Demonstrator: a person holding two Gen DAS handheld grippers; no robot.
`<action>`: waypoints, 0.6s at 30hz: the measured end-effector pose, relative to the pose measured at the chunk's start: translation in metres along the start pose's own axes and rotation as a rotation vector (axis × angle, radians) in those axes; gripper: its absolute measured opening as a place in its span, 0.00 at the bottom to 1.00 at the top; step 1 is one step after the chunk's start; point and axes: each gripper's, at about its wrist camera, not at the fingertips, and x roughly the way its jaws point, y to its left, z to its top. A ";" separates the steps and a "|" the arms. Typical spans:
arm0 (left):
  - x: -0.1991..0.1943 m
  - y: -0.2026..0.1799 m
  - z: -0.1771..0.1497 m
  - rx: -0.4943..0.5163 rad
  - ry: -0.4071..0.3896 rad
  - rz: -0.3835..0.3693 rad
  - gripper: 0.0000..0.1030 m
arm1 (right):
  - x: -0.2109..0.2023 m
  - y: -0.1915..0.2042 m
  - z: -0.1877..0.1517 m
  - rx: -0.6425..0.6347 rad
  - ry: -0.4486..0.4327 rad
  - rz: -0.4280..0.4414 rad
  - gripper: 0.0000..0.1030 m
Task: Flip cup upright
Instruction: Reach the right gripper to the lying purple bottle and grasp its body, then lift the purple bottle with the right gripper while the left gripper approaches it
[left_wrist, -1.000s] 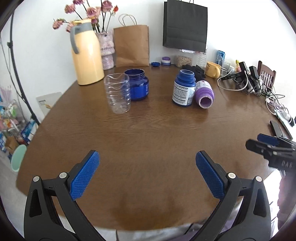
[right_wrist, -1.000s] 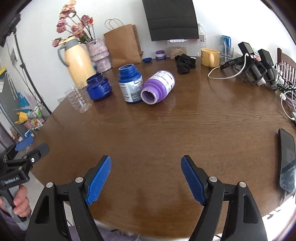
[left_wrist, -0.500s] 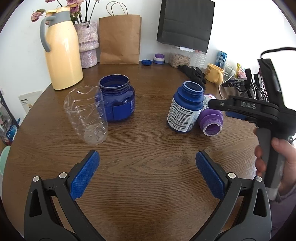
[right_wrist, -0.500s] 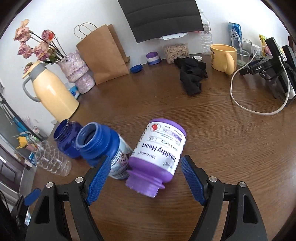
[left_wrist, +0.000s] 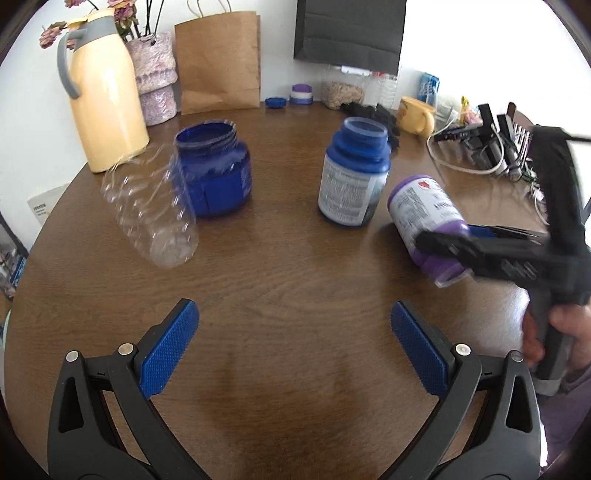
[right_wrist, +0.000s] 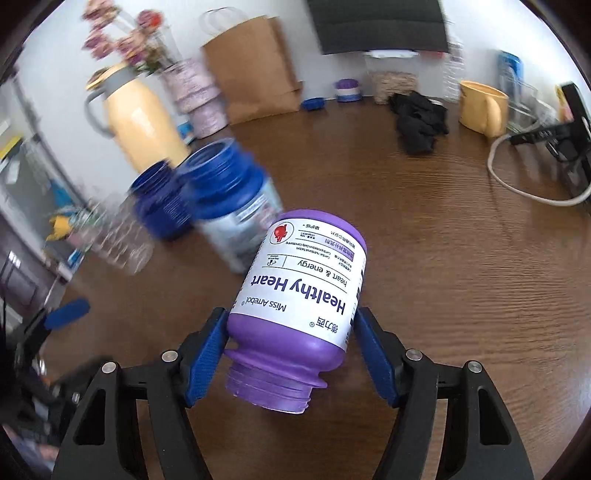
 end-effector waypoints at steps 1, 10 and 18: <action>0.000 0.001 -0.006 -0.005 0.017 0.007 1.00 | -0.004 0.007 -0.007 -0.044 0.008 0.021 0.71; -0.019 0.017 -0.035 -0.042 0.033 0.050 1.00 | -0.027 0.084 -0.065 -0.401 0.060 0.256 0.71; -0.023 -0.002 -0.040 0.079 0.033 -0.043 1.00 | -0.032 0.069 -0.058 -0.361 0.076 0.273 0.71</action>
